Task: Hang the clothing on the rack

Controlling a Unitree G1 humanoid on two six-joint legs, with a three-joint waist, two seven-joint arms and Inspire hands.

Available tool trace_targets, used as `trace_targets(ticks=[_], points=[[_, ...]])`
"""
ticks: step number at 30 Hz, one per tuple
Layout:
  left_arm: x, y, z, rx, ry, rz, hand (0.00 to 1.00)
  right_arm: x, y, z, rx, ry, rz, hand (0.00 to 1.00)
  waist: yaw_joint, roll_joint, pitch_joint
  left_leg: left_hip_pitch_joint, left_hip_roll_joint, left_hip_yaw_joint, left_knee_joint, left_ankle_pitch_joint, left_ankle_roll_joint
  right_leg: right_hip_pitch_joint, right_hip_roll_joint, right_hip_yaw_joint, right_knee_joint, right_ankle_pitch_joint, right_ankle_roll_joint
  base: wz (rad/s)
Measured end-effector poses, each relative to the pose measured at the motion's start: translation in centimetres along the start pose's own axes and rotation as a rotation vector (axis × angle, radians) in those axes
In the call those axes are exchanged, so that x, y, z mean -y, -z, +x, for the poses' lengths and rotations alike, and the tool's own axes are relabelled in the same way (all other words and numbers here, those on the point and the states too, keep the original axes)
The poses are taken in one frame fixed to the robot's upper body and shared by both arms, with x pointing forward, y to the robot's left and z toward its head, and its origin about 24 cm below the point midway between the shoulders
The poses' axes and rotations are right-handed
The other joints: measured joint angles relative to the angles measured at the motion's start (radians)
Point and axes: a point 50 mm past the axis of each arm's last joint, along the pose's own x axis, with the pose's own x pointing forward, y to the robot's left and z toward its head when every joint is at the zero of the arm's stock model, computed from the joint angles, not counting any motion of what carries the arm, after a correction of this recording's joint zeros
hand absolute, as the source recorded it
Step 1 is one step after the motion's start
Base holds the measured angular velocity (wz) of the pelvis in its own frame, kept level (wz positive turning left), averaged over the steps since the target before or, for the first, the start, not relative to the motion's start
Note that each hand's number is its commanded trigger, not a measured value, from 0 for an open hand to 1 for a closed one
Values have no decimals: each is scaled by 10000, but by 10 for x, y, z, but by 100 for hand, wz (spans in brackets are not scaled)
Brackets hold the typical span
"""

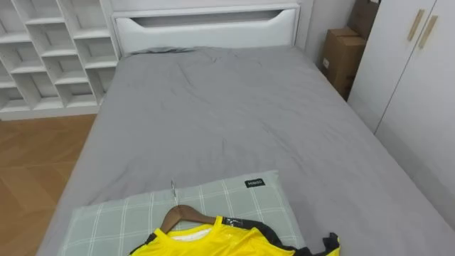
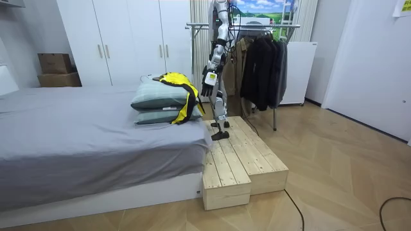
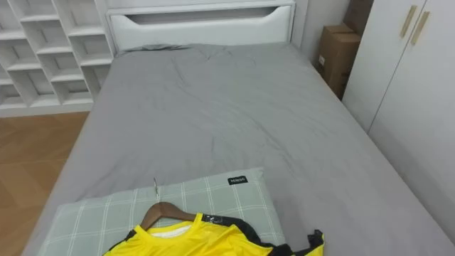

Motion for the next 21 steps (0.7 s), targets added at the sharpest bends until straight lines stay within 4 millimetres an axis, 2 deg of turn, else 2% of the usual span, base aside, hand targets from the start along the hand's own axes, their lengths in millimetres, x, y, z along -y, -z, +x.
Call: trace_targets(ticks=[15,21], points=[[-6,-2,0,158,-780,296,0,0,-2,0,84,-9,-334,0,-8,-71,-14,-22,47,-37,98,12,-11,-18,50,-15,9,1,-1,0],[-14,0,-2,146,-1363,-59,0,-2,-4,1,152,-52,-377,0,6,-221,-3,-23,46,-40,92,6,-19,-19,49,-28,-33,-17,19,0]])
